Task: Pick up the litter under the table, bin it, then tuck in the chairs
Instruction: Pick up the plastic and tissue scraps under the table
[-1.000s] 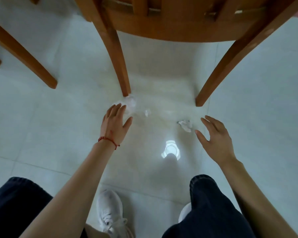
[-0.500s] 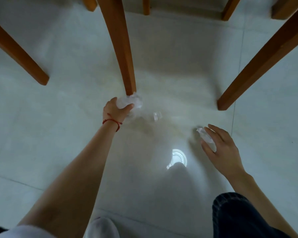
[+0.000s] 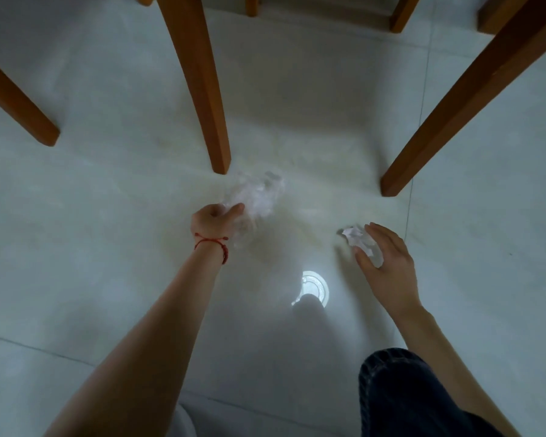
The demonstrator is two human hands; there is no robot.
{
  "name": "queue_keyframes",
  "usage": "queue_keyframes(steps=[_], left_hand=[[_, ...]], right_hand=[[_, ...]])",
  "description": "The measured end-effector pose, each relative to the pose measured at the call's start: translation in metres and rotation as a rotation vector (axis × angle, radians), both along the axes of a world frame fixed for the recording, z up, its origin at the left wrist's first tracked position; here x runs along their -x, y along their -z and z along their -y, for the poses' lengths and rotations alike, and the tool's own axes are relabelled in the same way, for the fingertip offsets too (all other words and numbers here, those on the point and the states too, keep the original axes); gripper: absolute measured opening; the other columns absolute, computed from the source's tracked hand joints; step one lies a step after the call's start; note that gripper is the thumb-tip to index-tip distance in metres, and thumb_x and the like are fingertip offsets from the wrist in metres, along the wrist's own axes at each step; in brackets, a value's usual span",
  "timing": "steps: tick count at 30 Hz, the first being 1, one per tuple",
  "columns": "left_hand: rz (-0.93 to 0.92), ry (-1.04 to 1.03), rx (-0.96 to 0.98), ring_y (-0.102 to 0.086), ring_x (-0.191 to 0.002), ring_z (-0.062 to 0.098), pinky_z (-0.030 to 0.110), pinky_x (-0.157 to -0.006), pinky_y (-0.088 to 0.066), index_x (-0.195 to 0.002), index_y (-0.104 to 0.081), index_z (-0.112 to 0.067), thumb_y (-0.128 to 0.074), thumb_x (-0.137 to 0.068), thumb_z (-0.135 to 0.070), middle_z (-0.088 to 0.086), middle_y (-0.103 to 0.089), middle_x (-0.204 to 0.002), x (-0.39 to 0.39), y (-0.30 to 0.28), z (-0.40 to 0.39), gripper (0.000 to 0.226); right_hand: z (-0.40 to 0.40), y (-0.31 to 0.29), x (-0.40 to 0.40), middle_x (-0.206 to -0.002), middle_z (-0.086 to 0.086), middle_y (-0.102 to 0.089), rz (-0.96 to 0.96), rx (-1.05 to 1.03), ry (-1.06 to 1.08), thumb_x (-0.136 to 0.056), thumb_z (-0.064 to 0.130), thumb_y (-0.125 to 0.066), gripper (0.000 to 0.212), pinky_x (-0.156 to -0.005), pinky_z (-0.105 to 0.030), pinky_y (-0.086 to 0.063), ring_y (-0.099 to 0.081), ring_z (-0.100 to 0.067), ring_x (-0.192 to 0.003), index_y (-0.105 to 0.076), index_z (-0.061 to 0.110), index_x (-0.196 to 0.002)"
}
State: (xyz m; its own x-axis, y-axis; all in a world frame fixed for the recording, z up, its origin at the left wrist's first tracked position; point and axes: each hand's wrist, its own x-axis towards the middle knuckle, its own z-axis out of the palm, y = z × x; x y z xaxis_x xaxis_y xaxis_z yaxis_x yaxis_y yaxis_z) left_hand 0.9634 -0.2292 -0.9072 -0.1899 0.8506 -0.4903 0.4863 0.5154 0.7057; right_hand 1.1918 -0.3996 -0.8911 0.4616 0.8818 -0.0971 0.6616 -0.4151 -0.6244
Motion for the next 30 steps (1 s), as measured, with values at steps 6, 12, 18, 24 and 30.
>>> queue_keyframes(steps=[6, 12, 18, 24, 30], left_hand=[[0.090, -0.171, 0.006, -0.035, -0.054, 0.019, 0.027, -0.052, -0.031, -0.056, -0.044, -0.009, -0.073, -0.068, -0.034, 0.007, -0.037, -0.055, -0.006, 0.007, 0.044, 0.040], [0.098, -0.196, -0.026, -0.026, -0.054, 0.019, 0.029, -0.053, -0.024, -0.051, -0.027, -0.018, -0.075, -0.067, -0.031, 0.001, -0.027, -0.053, -0.010, 0.012, 0.067, 0.051], [0.090, -0.191, -0.065, -0.025, -0.050, 0.016, 0.027, -0.048, -0.025, -0.050, -0.028, -0.019, -0.075, -0.066, -0.030, -0.002, -0.028, -0.051, -0.015, 0.007, 0.065, 0.051], [0.054, -0.152, -0.059, -0.024, -0.049, 0.015, 0.025, -0.047, -0.025, -0.048, -0.026, -0.019, -0.075, -0.068, -0.028, -0.002, -0.026, -0.050, -0.018, -0.023, 0.074, 0.054], [-0.004, -0.168, -0.037, -0.024, -0.045, 0.012, 0.015, -0.036, -0.022, -0.047, -0.028, -0.016, -0.075, -0.068, -0.026, -0.003, -0.027, -0.047, -0.011, -0.082, 0.098, 0.053]], right_hand=[[-0.018, 0.015, -0.001, -0.133, -0.008, -0.051, -0.006, 0.085, 0.025, -0.081, 0.028, -0.065, 0.046, -0.098, -0.037, -0.040, -0.044, -0.024, -0.123, -0.053, 0.014, -0.124], [-0.026, 0.032, 0.003, -0.115, -0.006, -0.058, 0.001, 0.113, 0.017, -0.078, 0.007, -0.059, 0.035, -0.075, -0.027, -0.040, -0.048, -0.027, -0.109, -0.060, 0.014, -0.112], [-0.023, 0.024, 0.006, -0.082, 0.010, -0.065, -0.232, 0.089, 0.162, -0.077, 0.004, -0.057, 0.024, -0.067, -0.005, -0.035, -0.056, -0.008, -0.078, -0.072, 0.023, -0.081], [-0.010, -0.016, 0.009, -0.064, -0.021, -0.043, -0.751, 0.117, 0.483, -0.073, 0.003, -0.067, 0.016, -0.069, -0.029, -0.036, -0.046, -0.017, -0.075, -0.060, -0.011, -0.070], [0.004, -0.084, 0.022, -0.070, -0.012, -0.044, -0.840, 0.169, 0.455, -0.075, -0.002, -0.065, 0.029, -0.074, -0.031, -0.040, -0.047, -0.020, -0.074, -0.058, 0.017, -0.055]])
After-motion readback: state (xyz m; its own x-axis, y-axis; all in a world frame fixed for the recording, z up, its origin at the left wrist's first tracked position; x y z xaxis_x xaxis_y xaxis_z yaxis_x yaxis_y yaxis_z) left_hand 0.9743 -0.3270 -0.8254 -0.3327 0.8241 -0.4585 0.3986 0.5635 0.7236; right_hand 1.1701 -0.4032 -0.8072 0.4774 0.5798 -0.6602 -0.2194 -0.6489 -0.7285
